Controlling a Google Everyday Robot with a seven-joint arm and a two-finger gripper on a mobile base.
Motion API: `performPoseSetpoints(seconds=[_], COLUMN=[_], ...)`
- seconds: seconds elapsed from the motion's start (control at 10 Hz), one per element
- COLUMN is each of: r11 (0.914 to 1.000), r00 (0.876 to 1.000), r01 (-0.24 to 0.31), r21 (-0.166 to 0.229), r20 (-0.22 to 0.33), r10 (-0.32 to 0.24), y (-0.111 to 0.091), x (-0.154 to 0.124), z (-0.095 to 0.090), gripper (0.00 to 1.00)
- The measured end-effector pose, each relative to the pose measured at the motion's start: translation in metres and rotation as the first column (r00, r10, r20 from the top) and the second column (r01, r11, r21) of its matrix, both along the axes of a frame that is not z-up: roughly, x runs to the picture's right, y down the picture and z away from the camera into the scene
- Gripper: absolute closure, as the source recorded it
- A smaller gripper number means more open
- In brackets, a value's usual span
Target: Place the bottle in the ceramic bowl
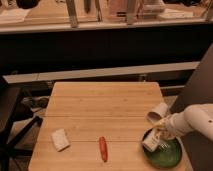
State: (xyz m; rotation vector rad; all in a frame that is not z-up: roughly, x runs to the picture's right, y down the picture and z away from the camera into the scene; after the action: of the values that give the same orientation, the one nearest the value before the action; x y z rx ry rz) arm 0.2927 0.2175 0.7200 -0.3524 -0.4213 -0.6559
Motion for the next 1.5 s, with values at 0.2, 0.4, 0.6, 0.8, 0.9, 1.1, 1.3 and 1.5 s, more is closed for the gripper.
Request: performPoseSetpoints(seconds=[0.2,0.4,0.6,0.8,0.9,1.1,1.3,1.5], r11=[1.0000,1.0000,1.0000,1.0000,1.0000,1.0000,0.9999,0.9999], r00=[1.000,1.000,1.000,1.000,1.000,1.000,1.000,1.000], r01=[-0.001,-0.001,0.004,0.005,0.006,0.009,0.011,0.012], r21=[-0.001,0.000,0.002,0.004,0.004,0.005,0.006,0.007], r20=[0.000,0.001,0.000,-0.005,-0.006,-0.006,-0.008,-0.010], r10=[0.001,0.001,-0.004,-0.005,-0.006,-0.009,-0.011,-0.012], y=[0.0009,0.0015,0.0020,0.0018,0.0020,0.0024,0.0024,0.0027], x=[-0.0001,-0.0005,-0.0007,-0.0007,-0.0007,-0.0013,-0.0012,-0.0013], z=[-0.0001,-0.0004,-0.0009,-0.0015,-0.0019,-0.0024,-0.0029,-0.0032], gripper=[0.62,0.68,0.68,0.62,0.61,0.54,0.54,0.60])
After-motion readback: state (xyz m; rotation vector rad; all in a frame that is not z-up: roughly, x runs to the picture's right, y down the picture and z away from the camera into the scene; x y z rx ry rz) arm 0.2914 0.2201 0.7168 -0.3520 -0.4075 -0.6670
